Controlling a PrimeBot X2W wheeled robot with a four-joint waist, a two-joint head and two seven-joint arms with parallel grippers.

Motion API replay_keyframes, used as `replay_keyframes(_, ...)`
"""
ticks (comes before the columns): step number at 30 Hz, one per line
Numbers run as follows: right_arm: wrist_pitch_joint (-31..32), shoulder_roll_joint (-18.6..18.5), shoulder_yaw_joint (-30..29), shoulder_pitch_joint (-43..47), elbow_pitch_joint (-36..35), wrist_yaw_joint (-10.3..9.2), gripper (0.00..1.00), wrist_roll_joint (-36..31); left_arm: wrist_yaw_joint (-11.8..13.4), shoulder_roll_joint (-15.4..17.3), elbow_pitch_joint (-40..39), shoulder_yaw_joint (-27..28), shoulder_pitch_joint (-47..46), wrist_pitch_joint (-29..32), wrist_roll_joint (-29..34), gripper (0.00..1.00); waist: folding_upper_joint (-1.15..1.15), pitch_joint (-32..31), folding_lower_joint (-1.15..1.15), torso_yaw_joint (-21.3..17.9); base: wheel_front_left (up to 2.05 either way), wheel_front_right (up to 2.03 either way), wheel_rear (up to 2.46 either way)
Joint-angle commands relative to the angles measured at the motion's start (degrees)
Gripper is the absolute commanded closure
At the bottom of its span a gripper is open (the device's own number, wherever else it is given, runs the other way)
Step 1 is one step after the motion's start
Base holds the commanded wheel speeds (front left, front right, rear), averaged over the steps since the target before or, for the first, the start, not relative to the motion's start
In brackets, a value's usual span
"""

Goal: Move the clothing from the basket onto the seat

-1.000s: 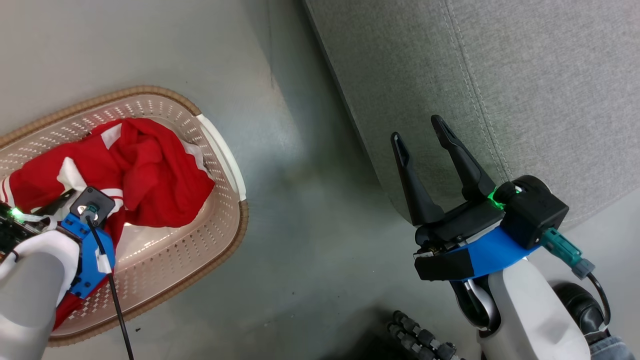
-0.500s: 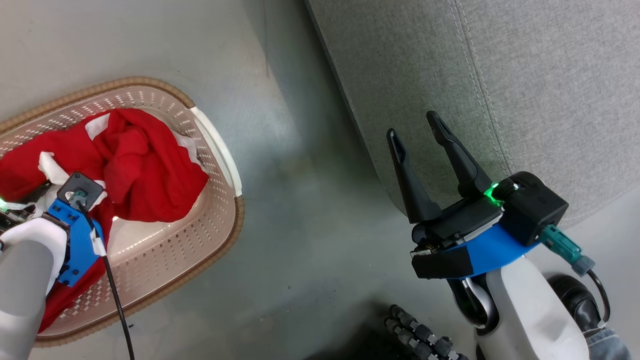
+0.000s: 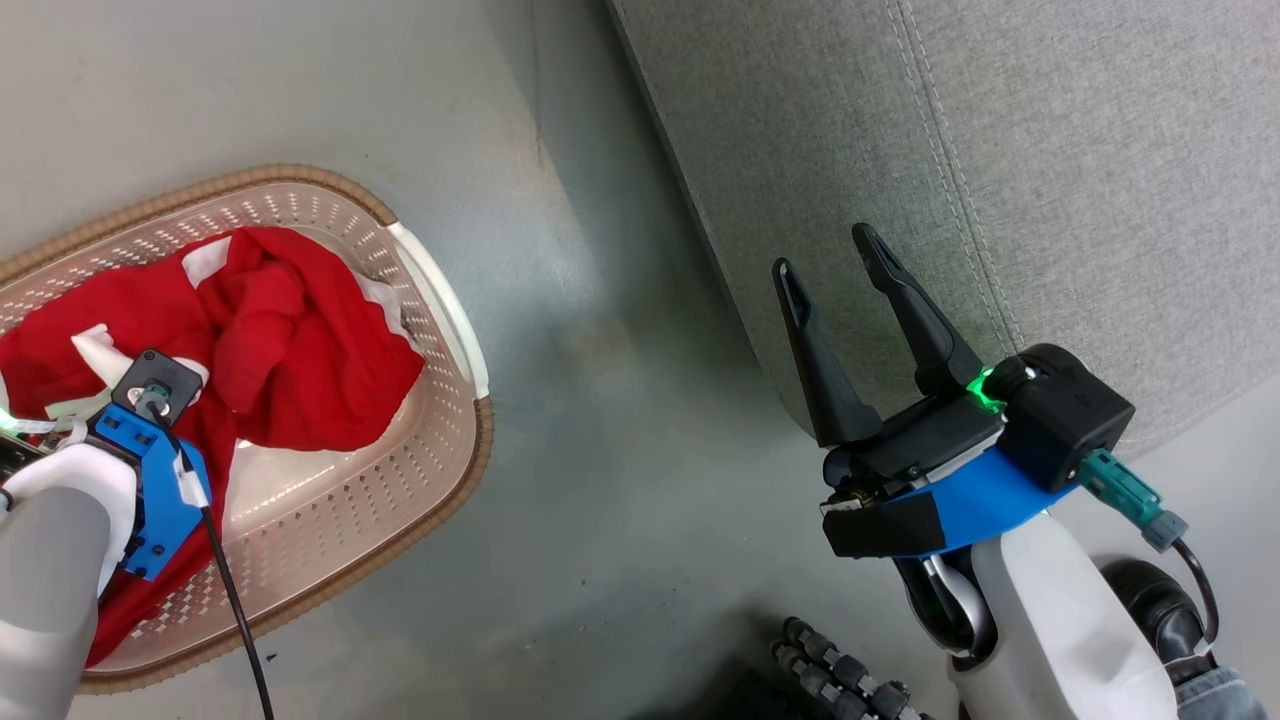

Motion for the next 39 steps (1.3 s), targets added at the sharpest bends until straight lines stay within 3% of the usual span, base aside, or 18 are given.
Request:
replay_keyframes(1, -0.2, 0.0, 0.0, -0.3, 0.1, 0.01, 0.0, 0.1, -0.2, 0.1, 0.3, -0.2, -0.3, -0.4, -0.4, 1.0, 0.0, -0.2, 0.0, 0.1, 0.0, 0.0, 0.0)
replay_keyframes(19, -0.2, -0.1, -1.1, -0.3, 1.2, 0.01, 0.0, -2.9, -1.6, -2.9, 3.7, -2.1, -0.6, -4.4, -4.0, 1.0, 0.0, -4.6, 0.0, 3.1, 0.0, 0.0, 0.0)
replay_keyframes(39, -0.2, -0.1, -3.9, 6.3, 7.1, 0.01, 0.0, -9.9, -1.0, -15.7, 10.2, -4.5, 6.9, -15.0, -7.6, 1.0, 0.0, -27.8, 0.0, 13.5, 0.0, 0.0, 0.0)
